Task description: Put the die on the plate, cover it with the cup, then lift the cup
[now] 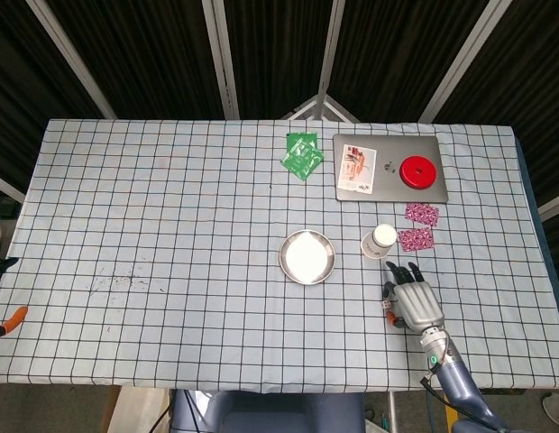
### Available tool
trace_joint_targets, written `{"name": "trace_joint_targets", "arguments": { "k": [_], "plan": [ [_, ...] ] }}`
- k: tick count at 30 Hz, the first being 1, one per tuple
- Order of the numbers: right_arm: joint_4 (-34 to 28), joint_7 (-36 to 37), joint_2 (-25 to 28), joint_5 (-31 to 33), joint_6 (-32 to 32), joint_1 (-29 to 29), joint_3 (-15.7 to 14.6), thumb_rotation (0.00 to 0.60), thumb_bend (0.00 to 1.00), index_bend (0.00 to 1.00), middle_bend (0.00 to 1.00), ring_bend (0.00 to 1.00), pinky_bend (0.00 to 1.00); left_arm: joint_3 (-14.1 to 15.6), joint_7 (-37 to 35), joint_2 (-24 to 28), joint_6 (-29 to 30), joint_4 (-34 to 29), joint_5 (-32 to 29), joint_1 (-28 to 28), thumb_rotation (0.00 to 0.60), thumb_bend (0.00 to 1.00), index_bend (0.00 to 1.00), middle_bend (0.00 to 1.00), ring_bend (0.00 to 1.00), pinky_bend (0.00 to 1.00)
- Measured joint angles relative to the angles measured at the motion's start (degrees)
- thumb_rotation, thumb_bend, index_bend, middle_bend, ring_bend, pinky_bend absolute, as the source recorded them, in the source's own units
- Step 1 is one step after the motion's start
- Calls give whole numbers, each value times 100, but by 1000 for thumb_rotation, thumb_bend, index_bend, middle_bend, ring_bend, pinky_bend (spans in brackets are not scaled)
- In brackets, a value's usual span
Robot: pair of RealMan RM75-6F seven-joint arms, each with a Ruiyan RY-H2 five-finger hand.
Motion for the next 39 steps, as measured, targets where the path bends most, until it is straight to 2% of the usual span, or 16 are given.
{"name": "trace_joint_targets", "arguments": {
  "k": [12, 21, 30, 34, 39],
  "plan": [
    [107, 83, -63, 23, 9, 56, -14, 600, 359, 573, 75, 123, 1, -7, 29, -19, -33, 12, -24, -12, 600, 285, 213, 0, 0, 0],
    [-24, 102, 43, -3, 82, 56, -30, 600, 396, 584, 75, 137, 2, -12, 46, -27, -52, 24, -44, -15, 600, 285, 216, 0, 0, 0],
    [-1056, -176, 630, -186, 640, -35, 80, 600, 397, 592, 75, 137, 2, -5, -41, 5, -16, 8, -21, 2, 600, 285, 220, 0, 0, 0],
    [-1754, -431, 968, -207, 928, -44, 275, 600, 398, 595, 75, 138, 2, -8, -127, 36, 8, 3, -21, 17, 600, 285, 224, 0, 0, 0],
    [-2413, -889, 1209, -127, 982, 110, 532, 600, 404, 595, 75, 137, 2, -18, -224, 77, 14, -8, -45, 29, 600, 285, 226, 0, 0, 0]
  ]
}}
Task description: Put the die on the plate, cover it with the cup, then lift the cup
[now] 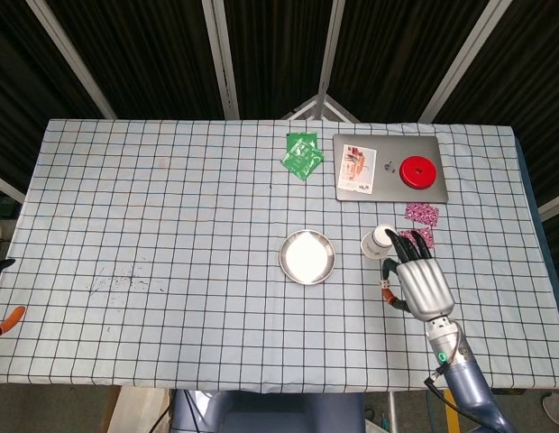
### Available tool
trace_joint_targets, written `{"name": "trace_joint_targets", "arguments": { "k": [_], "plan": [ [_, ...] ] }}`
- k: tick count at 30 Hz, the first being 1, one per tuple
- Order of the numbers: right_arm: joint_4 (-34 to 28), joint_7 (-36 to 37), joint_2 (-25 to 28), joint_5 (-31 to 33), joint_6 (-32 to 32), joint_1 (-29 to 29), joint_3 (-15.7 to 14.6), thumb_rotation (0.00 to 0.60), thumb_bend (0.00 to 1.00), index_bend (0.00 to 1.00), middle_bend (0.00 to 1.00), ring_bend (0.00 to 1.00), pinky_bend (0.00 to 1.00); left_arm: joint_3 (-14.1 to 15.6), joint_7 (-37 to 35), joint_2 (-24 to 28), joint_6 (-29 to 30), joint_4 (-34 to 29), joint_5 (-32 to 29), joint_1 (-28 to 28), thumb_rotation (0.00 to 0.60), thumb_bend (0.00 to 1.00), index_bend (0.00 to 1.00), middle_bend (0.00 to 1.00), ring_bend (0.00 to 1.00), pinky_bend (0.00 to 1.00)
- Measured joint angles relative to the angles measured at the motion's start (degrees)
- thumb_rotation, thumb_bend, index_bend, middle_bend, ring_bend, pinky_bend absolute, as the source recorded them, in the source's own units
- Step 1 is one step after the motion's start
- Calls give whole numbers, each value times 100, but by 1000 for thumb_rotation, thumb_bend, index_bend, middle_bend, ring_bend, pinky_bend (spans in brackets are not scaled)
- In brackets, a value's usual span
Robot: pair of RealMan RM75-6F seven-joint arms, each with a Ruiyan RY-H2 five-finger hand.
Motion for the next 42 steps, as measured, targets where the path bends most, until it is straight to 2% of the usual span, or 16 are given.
{"name": "trace_joint_targets", "arguments": {
  "k": [5, 9, 13, 20, 34, 42],
  "plan": [
    [-163, -571, -180, 413, -341, 432, 189, 600, 404, 595, 75, 137, 2, -2, -83, 43, 42, -16, 14, 19, 600, 285, 228, 0, 0, 0],
    [-21, -960, -664, 947, -634, 864, 353, 600, 404, 595, 75, 137, 2, -15, -168, 70, 35, 1, -36, 32, 600, 285, 229, 0, 0, 0],
    [405, -1141, -1282, 1433, -917, 1309, 528, 600, 404, 595, 75, 137, 2, -41, -287, 101, 29, 22, -102, 46, 600, 285, 229, 0, 0, 0],
    [1410, -1214, -2132, 1933, -1241, 1862, 685, 600, 404, 595, 75, 137, 2, -61, -434, 153, 18, 91, -192, 86, 600, 285, 228, 0, 0, 0],
    [3081, -881, -3140, 2206, -1639, 2552, 820, 600, 406, 595, 75, 137, 2, -61, -205, 66, -85, 129, -265, 60, 600, 285, 230, 0, 0, 0],
    [3606, -683, -3260, 2207, -1777, 2697, 814, 600, 406, 595, 75, 137, 2, -64, -76, 12, -213, 154, -318, 12, 600, 285, 230, 0, 0, 0]
  ]
}}
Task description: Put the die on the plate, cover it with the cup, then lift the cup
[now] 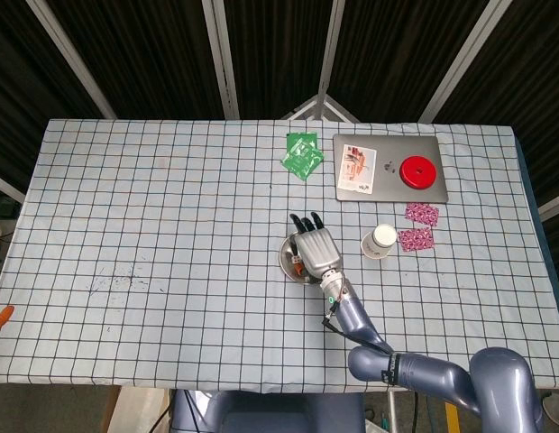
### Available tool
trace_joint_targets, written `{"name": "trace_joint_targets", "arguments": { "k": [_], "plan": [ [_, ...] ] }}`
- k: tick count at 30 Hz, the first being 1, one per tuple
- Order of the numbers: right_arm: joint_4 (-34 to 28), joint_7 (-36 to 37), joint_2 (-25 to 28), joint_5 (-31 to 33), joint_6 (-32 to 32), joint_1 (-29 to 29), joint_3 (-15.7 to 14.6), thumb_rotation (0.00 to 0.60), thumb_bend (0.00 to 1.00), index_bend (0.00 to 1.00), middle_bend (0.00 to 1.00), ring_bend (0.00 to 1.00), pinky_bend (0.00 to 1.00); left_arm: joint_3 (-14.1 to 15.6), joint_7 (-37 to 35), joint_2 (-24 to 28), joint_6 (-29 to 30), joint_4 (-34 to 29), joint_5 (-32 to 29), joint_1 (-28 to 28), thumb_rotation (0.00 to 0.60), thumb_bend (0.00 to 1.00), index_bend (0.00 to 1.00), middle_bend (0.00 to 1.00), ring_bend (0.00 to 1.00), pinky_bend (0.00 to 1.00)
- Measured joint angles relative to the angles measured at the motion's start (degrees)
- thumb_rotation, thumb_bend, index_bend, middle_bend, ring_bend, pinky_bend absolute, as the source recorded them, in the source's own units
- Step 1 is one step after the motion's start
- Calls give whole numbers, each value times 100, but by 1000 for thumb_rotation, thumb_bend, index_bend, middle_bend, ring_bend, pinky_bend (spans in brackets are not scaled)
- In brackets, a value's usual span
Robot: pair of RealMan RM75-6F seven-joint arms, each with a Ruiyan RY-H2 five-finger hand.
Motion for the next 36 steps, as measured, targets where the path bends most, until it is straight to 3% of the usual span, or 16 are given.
{"name": "trace_joint_targets", "arguments": {
  "k": [14, 36],
  "plan": [
    [203, 135, 208, 56, -86, -7, -168, 600, 406, 595, 75, 138, 2, -38, 173, -62, -72, -16, -91, -35, 600, 285, 230, 0, 0, 0],
    [-377, -284, 518, 765, -67, 113, -257, 600, 404, 512, 75, 93, 2, -29, 98, -33, -126, -21, -124, -30, 600, 285, 231, 0, 0, 0]
  ]
}}
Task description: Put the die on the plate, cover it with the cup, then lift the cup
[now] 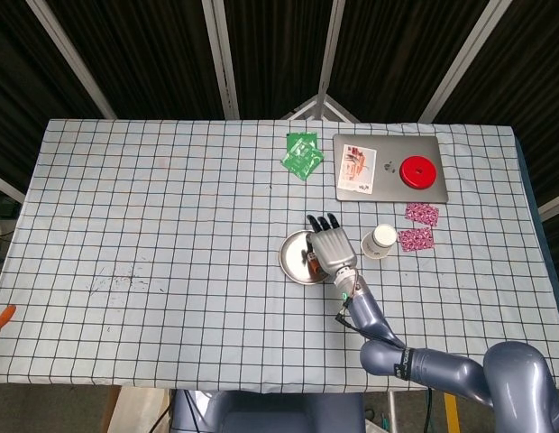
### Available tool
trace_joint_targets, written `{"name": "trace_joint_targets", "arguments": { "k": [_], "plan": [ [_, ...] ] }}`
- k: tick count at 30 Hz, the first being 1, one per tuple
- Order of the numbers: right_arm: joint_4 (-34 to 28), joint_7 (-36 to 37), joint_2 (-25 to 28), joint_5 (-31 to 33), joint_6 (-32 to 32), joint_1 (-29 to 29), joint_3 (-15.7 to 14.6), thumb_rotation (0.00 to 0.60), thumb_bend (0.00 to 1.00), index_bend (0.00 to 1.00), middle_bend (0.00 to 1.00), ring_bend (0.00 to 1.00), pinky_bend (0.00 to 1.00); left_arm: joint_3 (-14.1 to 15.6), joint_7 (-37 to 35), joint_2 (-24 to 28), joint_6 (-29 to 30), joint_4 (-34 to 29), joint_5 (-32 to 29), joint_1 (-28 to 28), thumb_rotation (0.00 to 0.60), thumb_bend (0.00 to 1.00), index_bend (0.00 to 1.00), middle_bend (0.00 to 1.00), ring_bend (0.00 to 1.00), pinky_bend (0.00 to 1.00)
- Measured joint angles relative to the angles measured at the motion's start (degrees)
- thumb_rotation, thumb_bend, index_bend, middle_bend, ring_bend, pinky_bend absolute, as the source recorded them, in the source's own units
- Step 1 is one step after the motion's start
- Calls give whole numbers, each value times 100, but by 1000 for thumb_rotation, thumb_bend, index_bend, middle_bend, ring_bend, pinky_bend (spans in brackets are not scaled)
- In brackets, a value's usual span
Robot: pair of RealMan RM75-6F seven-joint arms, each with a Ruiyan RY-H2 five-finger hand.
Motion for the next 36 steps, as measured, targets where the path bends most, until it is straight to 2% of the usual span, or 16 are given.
{"name": "trace_joint_targets", "arguments": {
  "k": [4, 7, 10, 12, 15, 24, 36],
  "plan": [
    [53, 21, -64, 21, 17, 32, -11, 600, 389, 459, 74, 93, 2, 10, 13, -2, -11, 3, 9, -4, 600, 285, 232, 0, 0, 0],
    [87, 26, -96, 58, 56, 47, -34, 600, 384, 376, 74, 91, 2, -1, -12, 3, 1, 8, -10, 5, 600, 285, 232, 0, 0, 0],
    [79, 27, -95, 90, 68, 67, -53, 600, 369, 257, 69, 85, 2, -16, -50, 14, 12, 22, -25, 11, 600, 285, 232, 0, 0, 0],
    [75, 21, -88, 109, 74, 78, -65, 600, 319, 154, 62, 78, 2, -14, -54, 14, 10, 24, -21, 11, 600, 285, 232, 0, 0, 0],
    [72, 10, -85, 140, 112, 86, -76, 600, 263, 79, 54, 70, 2, -10, -48, 13, 11, 24, -12, 10, 600, 285, 232, 0, 0, 0],
    [-177, -108, 148, 147, 319, 80, -90, 600, 236, 57, 50, 63, 2, -29, -80, 17, -11, 42, -53, 6, 600, 285, 232, 0, 0, 0],
    [-1117, -440, 1321, 254, 928, -94, 86, 600, 232, 57, 51, 63, 2, -25, -110, 37, 30, 31, -35, 30, 600, 285, 236, 0, 0, 0]
  ]
}}
